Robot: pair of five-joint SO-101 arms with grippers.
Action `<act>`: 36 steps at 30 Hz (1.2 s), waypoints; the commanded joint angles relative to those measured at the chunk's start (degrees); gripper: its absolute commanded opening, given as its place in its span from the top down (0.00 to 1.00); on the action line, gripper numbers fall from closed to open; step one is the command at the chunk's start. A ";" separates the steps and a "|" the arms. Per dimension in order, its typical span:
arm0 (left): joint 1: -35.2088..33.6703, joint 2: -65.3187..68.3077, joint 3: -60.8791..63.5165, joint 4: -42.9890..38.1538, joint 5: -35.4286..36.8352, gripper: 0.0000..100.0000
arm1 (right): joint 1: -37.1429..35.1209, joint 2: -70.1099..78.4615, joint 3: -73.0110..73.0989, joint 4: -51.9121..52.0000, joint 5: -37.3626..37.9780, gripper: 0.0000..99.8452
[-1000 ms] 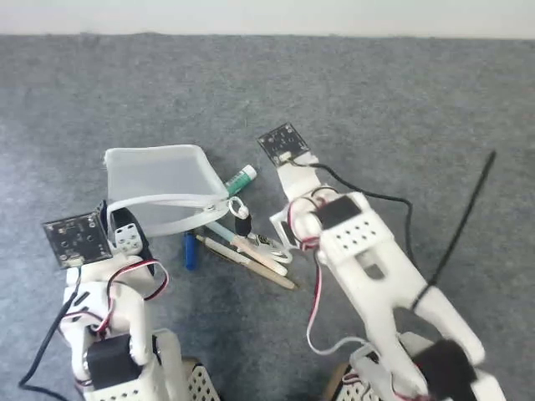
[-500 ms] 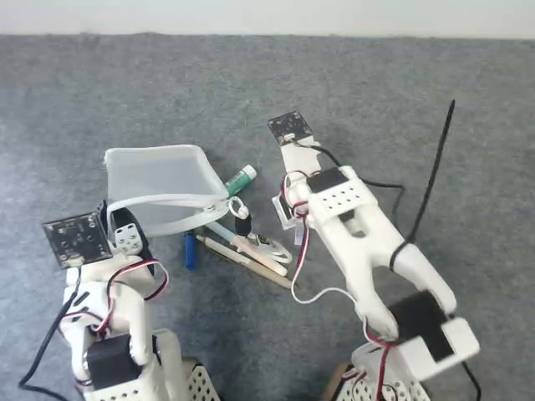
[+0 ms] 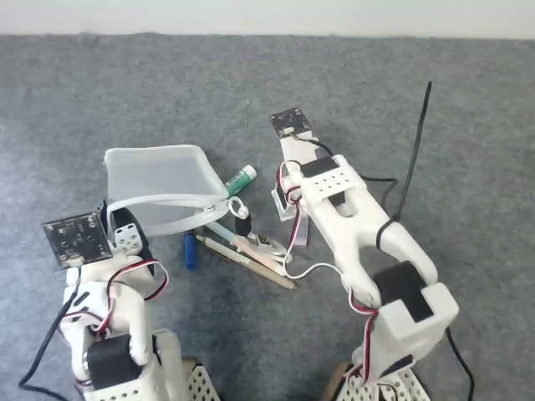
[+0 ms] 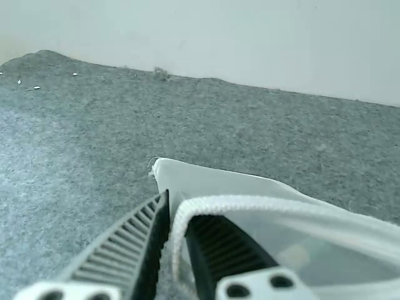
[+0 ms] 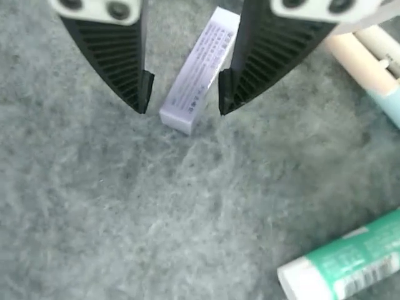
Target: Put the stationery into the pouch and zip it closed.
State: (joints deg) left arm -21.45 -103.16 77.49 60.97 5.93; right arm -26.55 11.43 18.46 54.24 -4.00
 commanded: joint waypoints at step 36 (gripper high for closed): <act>3.52 -0.70 -6.29 0.62 -2.81 0.99 | 0.66 6.29 -12.92 10.95 0.00 0.99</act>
State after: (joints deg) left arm -19.52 -103.16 76.53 61.05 4.35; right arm -26.11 18.99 9.32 63.21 -4.09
